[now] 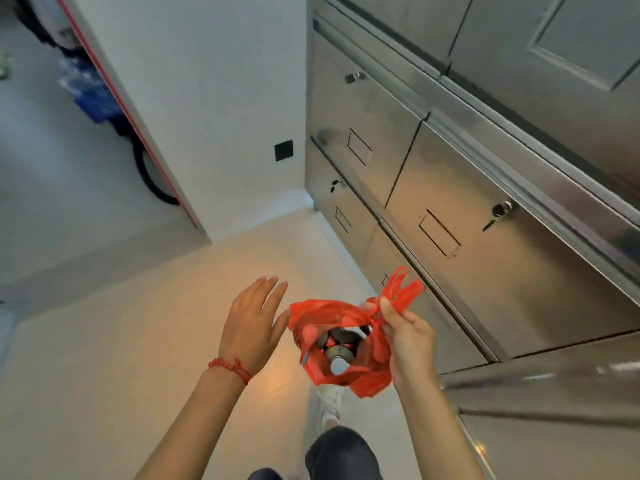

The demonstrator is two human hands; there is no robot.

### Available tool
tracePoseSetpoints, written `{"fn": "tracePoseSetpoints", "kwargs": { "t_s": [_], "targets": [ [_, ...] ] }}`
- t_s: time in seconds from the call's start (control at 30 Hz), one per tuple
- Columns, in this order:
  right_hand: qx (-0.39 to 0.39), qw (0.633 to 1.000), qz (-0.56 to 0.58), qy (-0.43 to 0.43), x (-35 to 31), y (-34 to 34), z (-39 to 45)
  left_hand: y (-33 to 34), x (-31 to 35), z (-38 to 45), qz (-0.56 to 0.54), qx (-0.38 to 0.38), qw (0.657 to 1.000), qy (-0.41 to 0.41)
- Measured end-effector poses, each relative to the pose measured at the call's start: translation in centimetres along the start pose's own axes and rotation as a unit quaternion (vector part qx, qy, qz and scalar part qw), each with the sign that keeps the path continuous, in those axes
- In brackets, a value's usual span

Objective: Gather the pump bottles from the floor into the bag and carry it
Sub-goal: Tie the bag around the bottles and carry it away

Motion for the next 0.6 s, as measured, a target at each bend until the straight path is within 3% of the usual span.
{"fn": "tracePoseSetpoints", "kwargs": {
  "t_s": [0.37, 0.6],
  "targets": [
    [-0.071, 0.993, -0.087, 0.023, -4.4, 11.1, 19.1, -4.2, -8.1, 14.9, -0.017, -0.007, 0.992, -0.126],
    [-0.059, 0.994, -0.08, 0.041, -4.9, 17.9, 31.3, -5.5, -16.7, 26.4, -0.032, -0.014, 0.991, -0.13]
  ]
}}
Point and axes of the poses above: each hand's wrist, its own z-axis towards the middle knuckle, its own y-axis out of the palm, x = y × z, the point moved 1 cm from there along z, towards the middle knuckle, and after that the axes turned 11 degrees about -x, right-handed, at the moved point
